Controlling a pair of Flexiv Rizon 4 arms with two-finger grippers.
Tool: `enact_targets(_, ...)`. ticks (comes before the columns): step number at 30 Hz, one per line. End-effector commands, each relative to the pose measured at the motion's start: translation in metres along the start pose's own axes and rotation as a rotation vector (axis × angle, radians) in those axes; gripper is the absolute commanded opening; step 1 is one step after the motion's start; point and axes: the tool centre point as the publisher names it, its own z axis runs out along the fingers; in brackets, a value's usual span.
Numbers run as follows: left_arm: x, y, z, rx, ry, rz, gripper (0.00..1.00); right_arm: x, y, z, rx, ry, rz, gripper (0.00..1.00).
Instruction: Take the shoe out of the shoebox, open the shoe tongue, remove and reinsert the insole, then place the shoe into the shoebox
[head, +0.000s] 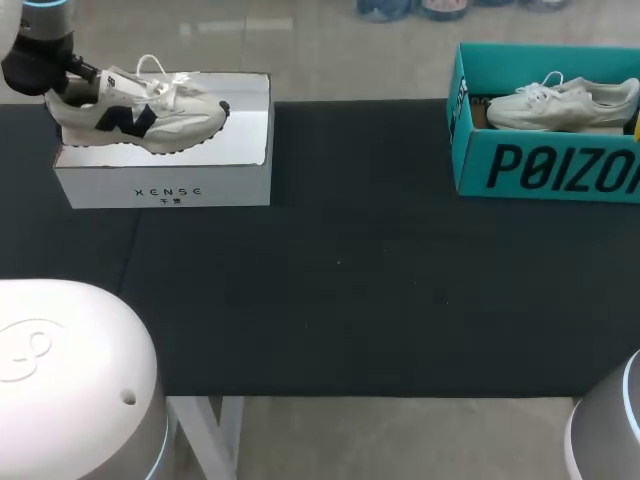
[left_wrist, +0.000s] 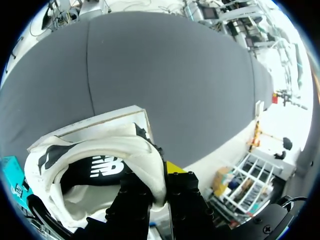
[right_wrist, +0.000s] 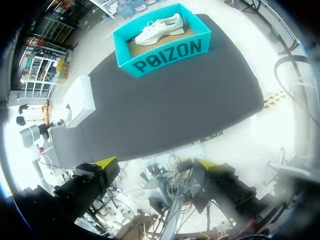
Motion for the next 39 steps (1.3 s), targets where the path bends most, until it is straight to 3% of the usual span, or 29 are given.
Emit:
enact_targets(1,-0.008,0.015,0.016,0.020,0.003,0.007,0.00,0.001,0.002,0.000,0.003,-0.002,0.000,1.00)
enact_targets(11,-0.031,0.013,0.040,0.050,-0.020,0.028,0.00,0.001,0.002,0.000,0.003,-0.002,0.000,1.00)
enact_targets(24,-0.036,0.007,0.065,0.068,-0.018,0.035,0.00,0.001,0.002,0.000,0.003,-0.002,0.000,1.00)
enact_targets(39,-0.062,-0.002,0.105,0.096,-0.041,0.048,0.00,0.001,0.002,0.000,0.003,-0.002,0.000,1.00)
